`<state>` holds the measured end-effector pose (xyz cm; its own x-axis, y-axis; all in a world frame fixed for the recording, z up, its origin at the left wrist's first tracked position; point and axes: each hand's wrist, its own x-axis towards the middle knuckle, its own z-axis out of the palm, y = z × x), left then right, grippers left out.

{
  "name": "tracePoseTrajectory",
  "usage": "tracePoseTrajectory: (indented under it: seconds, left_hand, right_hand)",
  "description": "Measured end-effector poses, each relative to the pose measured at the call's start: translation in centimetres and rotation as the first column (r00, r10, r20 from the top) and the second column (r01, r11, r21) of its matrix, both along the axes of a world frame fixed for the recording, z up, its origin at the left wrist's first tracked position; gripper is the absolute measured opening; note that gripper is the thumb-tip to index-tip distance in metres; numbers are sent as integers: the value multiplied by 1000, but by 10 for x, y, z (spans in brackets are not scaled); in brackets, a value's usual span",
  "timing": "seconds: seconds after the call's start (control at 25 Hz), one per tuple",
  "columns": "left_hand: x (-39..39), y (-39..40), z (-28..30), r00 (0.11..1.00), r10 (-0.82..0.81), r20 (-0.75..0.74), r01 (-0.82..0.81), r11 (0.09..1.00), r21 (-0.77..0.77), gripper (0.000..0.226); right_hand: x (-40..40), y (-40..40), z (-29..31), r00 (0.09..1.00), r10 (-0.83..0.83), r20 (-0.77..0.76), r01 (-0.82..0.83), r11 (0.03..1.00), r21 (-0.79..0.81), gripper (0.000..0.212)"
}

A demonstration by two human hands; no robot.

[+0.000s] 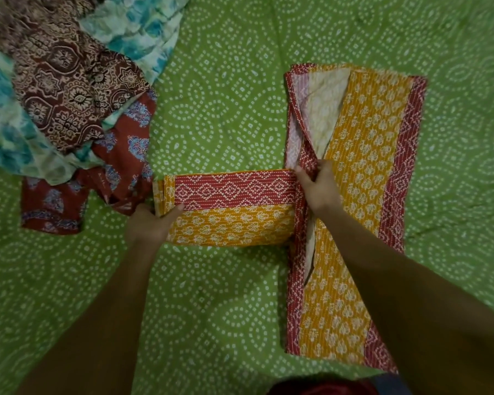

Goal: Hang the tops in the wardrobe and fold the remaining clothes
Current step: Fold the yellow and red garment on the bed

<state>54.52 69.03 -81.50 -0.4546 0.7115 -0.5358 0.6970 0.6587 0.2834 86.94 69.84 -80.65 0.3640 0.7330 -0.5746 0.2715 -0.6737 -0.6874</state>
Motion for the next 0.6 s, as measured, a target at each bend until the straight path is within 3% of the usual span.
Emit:
tracePoseTrajectory:
  seconds: [0.04,0.08,0.16,0.2,0.32,0.4,0.52,0.6]
  left_hand:
    - [-2,2,1,999,-5,48,4,1000,7,72]
    - [-2,3,3,996,-1,90,-1,1000,24,71]
    - [3,5,5,988,48,147,-53,998,27,77]
    - [11,6,4,988,72,136,-75,997,18,82]
    - [44,9,-1,980,119,-161,-116,993,32,93]
    - [63,12,-9,927,130,-352,-79,985,153,83]
    - [93,17,-18,886,-21,-464,188,930,317,63]
    - [115,12,-23,875,-124,-468,296,903,312,58]
  right_hand:
    - [2,1,0,993,50,105,-51,999,10,48]
    - [5,2,-3,947,86,310,-95,995,14,53]
    - [8,13,-1,742,153,653,-193,981,-11,58]
    - [9,25,2,665,208,717,-272,962,-27,55]
    - [7,78,0,517,388,763,-489,866,-108,47]
    - [1,110,-5,462,465,755,-539,823,-178,49]
    - [-7,139,-14,459,474,752,-503,836,-220,56]
    - [-12,154,-13,430,423,797,-492,851,-186,61]
